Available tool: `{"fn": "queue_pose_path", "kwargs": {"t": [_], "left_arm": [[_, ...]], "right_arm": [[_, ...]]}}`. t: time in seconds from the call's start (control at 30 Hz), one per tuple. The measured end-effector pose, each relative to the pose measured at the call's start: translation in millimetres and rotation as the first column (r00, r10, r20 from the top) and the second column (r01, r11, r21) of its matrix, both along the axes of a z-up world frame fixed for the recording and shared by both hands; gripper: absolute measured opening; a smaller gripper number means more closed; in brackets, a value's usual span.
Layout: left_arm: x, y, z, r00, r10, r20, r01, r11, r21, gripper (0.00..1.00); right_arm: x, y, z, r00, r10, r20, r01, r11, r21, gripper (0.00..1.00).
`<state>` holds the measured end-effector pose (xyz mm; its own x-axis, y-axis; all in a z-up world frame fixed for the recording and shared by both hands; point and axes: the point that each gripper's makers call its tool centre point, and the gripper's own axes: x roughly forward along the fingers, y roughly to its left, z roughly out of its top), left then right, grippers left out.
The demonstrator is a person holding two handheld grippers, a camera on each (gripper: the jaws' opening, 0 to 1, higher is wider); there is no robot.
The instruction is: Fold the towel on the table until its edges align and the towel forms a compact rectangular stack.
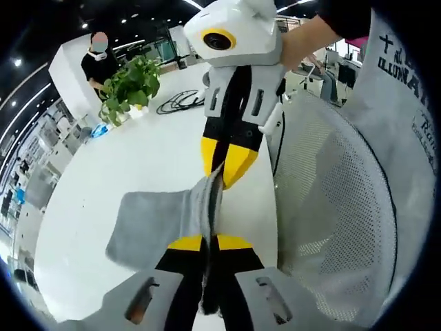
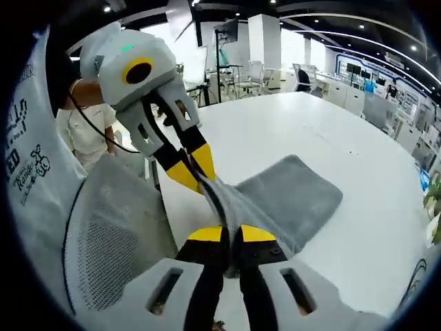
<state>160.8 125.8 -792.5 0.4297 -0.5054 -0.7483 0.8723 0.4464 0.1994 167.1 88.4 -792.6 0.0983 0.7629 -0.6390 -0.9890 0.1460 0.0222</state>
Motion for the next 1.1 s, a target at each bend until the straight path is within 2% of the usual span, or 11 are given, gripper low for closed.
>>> {"fn": "queue_pose_path", "kwargs": {"t": [0.1, 0.27, 0.37, 0.47, 0.63, 0.8, 0.87, 0.93, 0.97, 1.0, 1.1], "left_arm": [[4.8, 2.5, 2.6, 1.0, 0.029, -0.008, -0.029, 0.999, -0.023, 0.04], [13.0, 7.5, 4.4, 0.999, 0.035, -0.004, -0.035, 0.999, -0.029, 0.04], [18.6, 10.6, 6.0, 0.999, 0.046, -0.006, -0.047, 0.998, -0.034, 0.04], [22.9, 12.9, 8.5, 0.998, 0.061, -0.017, -0.061, 0.997, -0.052, 0.04], [27.4, 15.5, 11.2, 0.997, 0.07, -0.036, -0.073, 0.995, -0.072, 0.05], [27.9, 14.8, 10.3, 0.997, 0.063, -0.04, -0.066, 0.995, -0.071, 0.05], [27.5, 15.3, 9.8, 0.997, 0.06, -0.039, -0.063, 0.996, -0.065, 0.05], [27.3, 16.1, 9.0, 0.997, 0.063, -0.039, -0.066, 0.995, -0.07, 0.05], [27.1, 15.9, 8.9, 0.997, 0.063, -0.039, -0.066, 0.995, -0.074, 0.05], [26.1, 15.4, 7.8, 0.997, 0.062, -0.042, -0.065, 0.995, -0.077, 0.05], [18.8, 12.5, 1.4, 0.998, 0.019, -0.058, -0.022, 0.998, -0.057, 0.06]], "right_arm": [[6.5, 1.5, 0.8, 0.994, 0.059, 0.091, -0.06, 0.998, 0.012, 0.07], [6.8, 1.1, 2.4, 0.989, 0.064, 0.13, -0.067, 0.998, 0.017, 0.13], [12.6, -1.3, 4.7, 0.984, 0.044, 0.171, -0.048, 0.999, 0.019, 0.23], [15.3, -3.7, 3.8, 0.983, 0.034, 0.178, -0.039, 0.999, 0.025, 0.3], [19.9, -4.1, 1.1, 0.978, 0.038, 0.206, -0.042, 0.999, 0.017, 0.26], [23.6, -2.4, -4.2, 0.969, 0.054, 0.239, -0.054, 0.998, -0.006, 0.12], [24.0, -1.6, -3.5, 0.973, 0.041, 0.228, -0.043, 0.999, 0.007, 0.07], [31.2, -2.2, -0.2, 0.979, -0.048, 0.199, 0.037, 0.998, 0.057, 0.05], [27.6, -2.7, -1.5, 0.986, -0.062, 0.154, 0.053, 0.997, 0.058, 0.04], [29.1, -3.2, -0.7, 0.988, -0.126, 0.088, 0.119, 0.99, 0.08, 0.04], [34.7, -3.6, 0.5, 0.982, -0.189, 0.007, 0.187, 0.975, 0.117, 0.03]]}}
